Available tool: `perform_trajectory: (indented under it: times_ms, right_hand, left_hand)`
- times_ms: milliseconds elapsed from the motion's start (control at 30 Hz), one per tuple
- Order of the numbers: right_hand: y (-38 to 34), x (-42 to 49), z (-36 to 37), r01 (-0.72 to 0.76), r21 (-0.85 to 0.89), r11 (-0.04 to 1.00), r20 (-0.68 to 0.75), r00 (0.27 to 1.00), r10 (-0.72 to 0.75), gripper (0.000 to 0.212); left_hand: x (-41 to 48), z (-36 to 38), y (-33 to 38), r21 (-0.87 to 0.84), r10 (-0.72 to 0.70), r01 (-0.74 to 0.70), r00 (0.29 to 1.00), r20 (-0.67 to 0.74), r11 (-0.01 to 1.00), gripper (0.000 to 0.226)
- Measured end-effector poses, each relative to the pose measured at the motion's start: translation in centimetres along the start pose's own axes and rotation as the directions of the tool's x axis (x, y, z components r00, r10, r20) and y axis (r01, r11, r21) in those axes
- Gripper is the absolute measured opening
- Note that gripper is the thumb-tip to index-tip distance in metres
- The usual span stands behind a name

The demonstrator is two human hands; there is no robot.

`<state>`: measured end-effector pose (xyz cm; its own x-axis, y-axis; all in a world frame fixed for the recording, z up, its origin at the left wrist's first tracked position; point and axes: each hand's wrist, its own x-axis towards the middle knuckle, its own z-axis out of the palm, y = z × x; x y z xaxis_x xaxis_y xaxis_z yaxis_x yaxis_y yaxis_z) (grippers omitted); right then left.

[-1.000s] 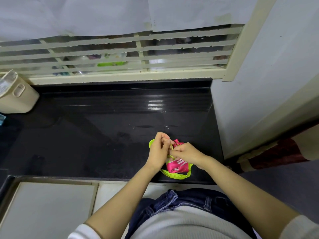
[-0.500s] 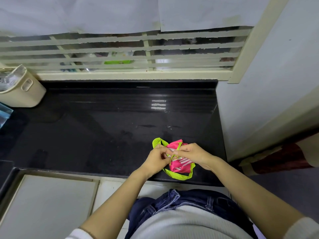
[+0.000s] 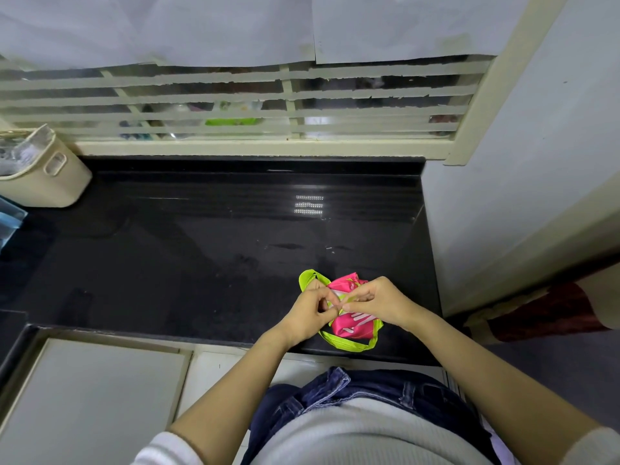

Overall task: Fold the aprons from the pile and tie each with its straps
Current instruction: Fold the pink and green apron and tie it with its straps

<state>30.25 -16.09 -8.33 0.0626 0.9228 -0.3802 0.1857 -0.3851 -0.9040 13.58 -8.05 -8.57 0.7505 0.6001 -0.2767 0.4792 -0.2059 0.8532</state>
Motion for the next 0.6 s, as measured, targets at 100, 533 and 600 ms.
perform_trajectory:
  times_ms: [100, 533, 600]
  right_hand:
    - [0.1, -0.1, 0.4, 0.039, -0.120, 0.992, -0.073, 0.996, -0.048, 0.012]
    - [-0.6, -0.1, 3.2, 0.085, -0.603, 0.793, -0.076, 0.984, -0.164, 0.014]
    - [-0.8, -0.1, 3.0, 0.082, -0.596, 0.799, -0.076, 0.985, -0.158, 0.013]
  left_hand:
    - [0.0, 0.2, -0.2, 0.006, -0.005, 0.005, 1.000, -0.009, 1.000, 0.033]
    - [-0.1, 0.4, -1.1, -0.021, -0.004, 0.001, 0.994, -0.110, 1.000, 0.035]
    - [-0.1, 0.3, -1.2, -0.046, -0.011, 0.006, 0.995, -0.100, 0.999, 0.030]
